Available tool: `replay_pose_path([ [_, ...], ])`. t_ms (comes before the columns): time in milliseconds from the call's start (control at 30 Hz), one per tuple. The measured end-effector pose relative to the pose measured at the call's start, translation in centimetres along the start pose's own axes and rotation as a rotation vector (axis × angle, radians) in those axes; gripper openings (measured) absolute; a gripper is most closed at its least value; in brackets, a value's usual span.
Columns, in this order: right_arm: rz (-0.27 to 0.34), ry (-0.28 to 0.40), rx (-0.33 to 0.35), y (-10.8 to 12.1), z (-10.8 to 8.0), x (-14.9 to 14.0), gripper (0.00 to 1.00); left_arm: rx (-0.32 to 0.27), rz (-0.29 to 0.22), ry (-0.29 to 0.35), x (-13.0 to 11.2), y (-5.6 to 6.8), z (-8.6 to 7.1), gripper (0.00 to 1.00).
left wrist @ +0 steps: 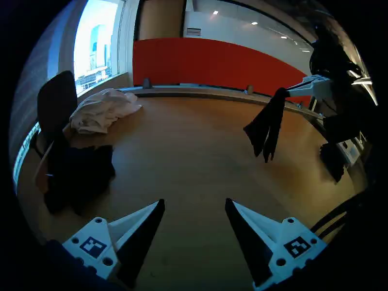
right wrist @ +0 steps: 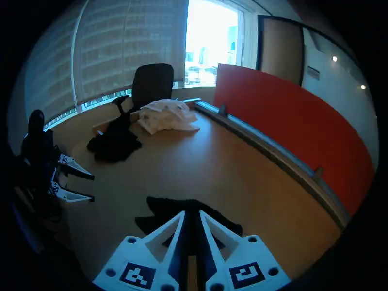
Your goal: Fold towel
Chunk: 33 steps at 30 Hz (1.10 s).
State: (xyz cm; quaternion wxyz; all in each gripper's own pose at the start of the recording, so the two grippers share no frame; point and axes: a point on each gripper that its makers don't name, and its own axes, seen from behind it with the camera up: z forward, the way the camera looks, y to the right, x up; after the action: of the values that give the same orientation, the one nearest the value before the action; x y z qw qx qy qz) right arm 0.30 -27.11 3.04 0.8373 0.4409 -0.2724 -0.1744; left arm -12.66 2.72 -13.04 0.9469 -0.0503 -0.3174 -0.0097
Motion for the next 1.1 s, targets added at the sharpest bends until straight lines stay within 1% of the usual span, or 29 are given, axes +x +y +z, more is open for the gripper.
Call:
replay_pose_path([
  [267, 0.004, 0.000, -0.008, 0.5, -0.6, 0.2, 0.06, -0.008, 0.000, 0.001, 0.2, 0.3, 0.0, 0.92],
  [567, 0.020, 0.009, -0.021, 1.4, -1.6, 0.4, 0.06, 0.001, -0.009, 0.000, 0.1, 0.2, 0.1, 0.92],
  [833, 0.032, 0.013, -0.042, 2.8, -3.3, 0.0, 0.06, 0.015, -0.003, 0.005, 0.3, 0.1, 0.0, 0.92],
  [1100, 0.055, 0.010, -0.081, 5.3, -5.9, -1.3, 0.06, 0.021, 0.001, 0.001, 0.3, 0.3, 0.1, 0.93],
])
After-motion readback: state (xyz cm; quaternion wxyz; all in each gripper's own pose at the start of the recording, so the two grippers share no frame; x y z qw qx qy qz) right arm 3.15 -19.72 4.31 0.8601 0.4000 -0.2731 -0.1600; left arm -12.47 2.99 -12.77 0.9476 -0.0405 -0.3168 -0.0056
